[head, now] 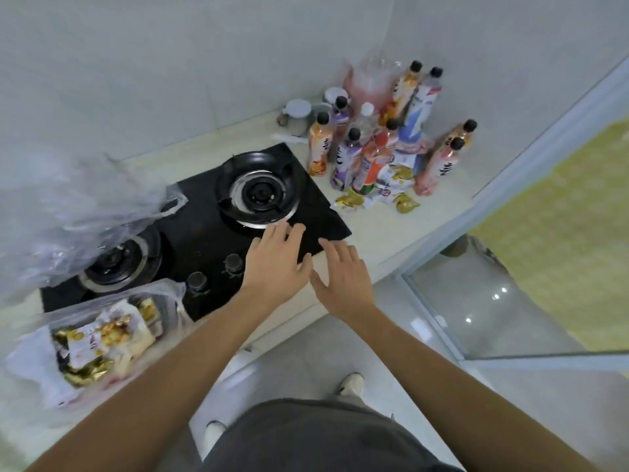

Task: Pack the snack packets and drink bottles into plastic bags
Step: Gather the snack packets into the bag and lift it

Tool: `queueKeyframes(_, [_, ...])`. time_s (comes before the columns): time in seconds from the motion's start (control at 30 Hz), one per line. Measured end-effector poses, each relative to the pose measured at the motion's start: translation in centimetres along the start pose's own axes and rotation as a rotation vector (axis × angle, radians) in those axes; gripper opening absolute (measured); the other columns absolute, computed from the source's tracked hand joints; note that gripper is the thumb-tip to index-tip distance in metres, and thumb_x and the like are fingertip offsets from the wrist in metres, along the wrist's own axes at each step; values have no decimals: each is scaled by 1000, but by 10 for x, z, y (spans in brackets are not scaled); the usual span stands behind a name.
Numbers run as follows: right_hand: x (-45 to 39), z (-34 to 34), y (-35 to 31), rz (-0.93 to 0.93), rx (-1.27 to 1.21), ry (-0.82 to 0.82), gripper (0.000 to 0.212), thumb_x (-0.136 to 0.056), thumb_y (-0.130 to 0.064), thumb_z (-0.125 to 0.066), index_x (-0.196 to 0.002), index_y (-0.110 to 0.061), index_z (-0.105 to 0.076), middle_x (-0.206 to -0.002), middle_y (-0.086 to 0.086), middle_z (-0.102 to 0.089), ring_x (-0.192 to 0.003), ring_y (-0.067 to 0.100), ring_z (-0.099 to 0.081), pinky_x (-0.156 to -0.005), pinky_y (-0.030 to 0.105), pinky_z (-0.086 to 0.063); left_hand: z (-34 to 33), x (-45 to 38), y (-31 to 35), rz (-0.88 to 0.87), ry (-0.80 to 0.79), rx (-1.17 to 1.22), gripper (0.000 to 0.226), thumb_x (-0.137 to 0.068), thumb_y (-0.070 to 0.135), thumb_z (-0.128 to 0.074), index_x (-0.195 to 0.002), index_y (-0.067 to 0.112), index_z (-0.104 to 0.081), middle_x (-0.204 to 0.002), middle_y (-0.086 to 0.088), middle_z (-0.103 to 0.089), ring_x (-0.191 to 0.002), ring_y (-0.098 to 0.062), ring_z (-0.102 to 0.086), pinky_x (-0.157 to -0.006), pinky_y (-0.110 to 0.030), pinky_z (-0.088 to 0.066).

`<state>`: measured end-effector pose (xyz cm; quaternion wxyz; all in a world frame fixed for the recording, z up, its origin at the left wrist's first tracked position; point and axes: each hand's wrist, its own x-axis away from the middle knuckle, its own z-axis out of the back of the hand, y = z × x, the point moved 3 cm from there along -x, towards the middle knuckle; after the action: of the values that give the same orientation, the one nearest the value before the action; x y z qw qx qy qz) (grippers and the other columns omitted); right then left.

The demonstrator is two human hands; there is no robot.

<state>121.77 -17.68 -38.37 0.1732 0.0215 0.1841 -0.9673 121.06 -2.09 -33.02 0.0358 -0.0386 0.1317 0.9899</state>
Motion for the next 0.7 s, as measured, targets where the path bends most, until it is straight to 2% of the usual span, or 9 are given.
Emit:
queueKeyframes(0.13, [-20,38,104,-56,43,-8,63,-97,-49,-53,-150,-18,-41,-140,4,-52,-123,29,-50,-92,45,-52,-36,-66,87,-41,-67,2,49,-94,43,-55,-135,17,-49,-124,-5,-54,-114,-26,-52,-86,-43,-50])
queueKeyframes(0.3, [-52,59,190,-71,68,-27,60,-95,-46,-61,-144,-15,-46,-138,7,-53,-121,33,-51,-89,48,-53,-76,-124,131,-20,-117,-4,51,-95,43,-51,-138,17,-47,-130,-7,-53,-116,-28,-50,-86,-45,-48])
queueKeyframes(0.53, [-125,43,269,-109,56,-203,57,-98,-38,-59,-148,-16,-43,-153,6,-45,-141,32,-39,-102,52,-48,-140,-203,121,87,-190,57,52,-95,37,-56,-141,14,-47,-139,-10,-51,-126,-32,-48,-88,-46,-51])
queueKeyframes(0.7, [-173,11,310,-112,59,-394,58,-95,-32,-61,-146,-14,-42,-160,7,-33,-149,33,-26,-105,53,-48,-188,-244,91,251,-295,62,58,-93,38,-55,-147,22,-39,-142,-14,-41,-131,-38,-40,-91,-52,-49])
